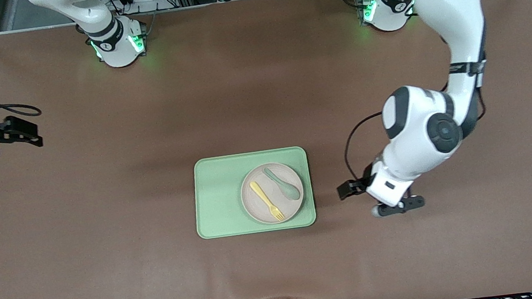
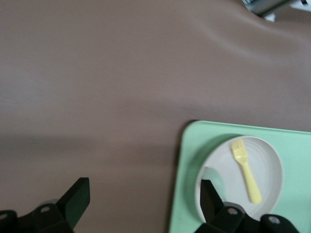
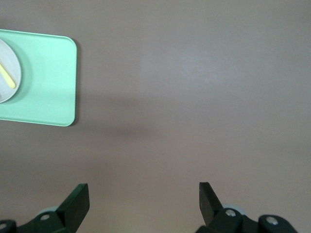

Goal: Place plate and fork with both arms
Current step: 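Release the plate and withdraw the left gripper while the right gripper approaches, then lower the right gripper over the plate and grasp the yellow fork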

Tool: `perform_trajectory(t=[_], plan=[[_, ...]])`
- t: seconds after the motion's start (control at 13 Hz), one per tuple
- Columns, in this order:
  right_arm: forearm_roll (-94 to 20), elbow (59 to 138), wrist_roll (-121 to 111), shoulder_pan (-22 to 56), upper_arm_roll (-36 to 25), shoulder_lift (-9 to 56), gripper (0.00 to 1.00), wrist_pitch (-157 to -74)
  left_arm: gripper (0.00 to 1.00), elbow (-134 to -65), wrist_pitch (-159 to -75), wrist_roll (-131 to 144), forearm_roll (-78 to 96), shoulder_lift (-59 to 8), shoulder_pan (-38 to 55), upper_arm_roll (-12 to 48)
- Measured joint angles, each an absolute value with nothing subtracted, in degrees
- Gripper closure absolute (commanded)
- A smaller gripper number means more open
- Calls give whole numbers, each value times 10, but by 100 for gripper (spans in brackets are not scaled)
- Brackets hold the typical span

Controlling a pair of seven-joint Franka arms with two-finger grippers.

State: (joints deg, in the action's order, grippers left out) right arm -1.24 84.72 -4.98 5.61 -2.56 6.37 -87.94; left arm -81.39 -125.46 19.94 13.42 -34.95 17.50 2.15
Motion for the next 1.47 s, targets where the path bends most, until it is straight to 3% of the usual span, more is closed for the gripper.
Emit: perform_trajectory(t=[0.54,1.16,1.39,1.47], plan=[[-13,839,-129,136,-21,156,0,-1020,0,-814,-1165,198,93,-284,138,21],[-39,754,-139,222,29,340,1,-1180,0,-813,-1033,198,37,-215,129,20],[-39,705,-131,246,31,411,10,-1204,0,-813,-963,198,30,-179,129,20],[-40,685,-123,253,31,432,17,-1211,0,-813,-943,198,28,-167,126,19]])
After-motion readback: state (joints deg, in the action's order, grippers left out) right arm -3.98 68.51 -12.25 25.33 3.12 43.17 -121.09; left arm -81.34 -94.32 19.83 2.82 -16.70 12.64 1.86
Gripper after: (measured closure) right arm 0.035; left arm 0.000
